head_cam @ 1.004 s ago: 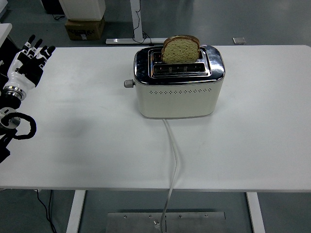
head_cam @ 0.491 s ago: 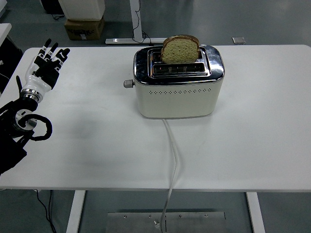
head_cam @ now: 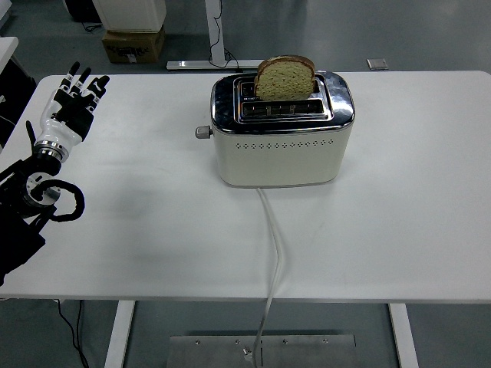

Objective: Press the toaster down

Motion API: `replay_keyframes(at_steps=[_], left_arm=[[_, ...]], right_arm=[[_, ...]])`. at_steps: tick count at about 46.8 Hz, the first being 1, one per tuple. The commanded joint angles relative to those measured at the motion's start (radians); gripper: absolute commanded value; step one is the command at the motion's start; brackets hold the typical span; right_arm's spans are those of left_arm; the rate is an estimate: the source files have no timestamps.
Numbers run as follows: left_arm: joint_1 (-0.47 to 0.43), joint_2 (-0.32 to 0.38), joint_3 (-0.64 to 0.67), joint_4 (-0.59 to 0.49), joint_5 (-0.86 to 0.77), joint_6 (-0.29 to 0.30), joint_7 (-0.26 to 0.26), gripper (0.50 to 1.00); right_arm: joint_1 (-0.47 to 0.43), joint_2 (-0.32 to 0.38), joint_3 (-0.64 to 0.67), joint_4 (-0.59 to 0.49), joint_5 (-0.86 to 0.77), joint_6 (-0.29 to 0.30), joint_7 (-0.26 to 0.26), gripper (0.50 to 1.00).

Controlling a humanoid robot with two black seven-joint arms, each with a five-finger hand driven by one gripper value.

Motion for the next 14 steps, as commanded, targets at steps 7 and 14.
replay_keyframes(at_steps=[7, 14], left_arm=[[0.000, 0.000, 0.001, 0.006, 0.000, 0.000, 0.002, 1.000], [0.000, -0.006, -0.001, 0.006, 0.000, 0.000, 0.002, 1.000]], right_arm=[[0.000, 0.000, 0.000, 0.000, 0.000, 0.000, 0.000, 1.000], [0.002, 0.000, 0.000, 0.000, 0.002, 0.000, 0.002, 0.998]])
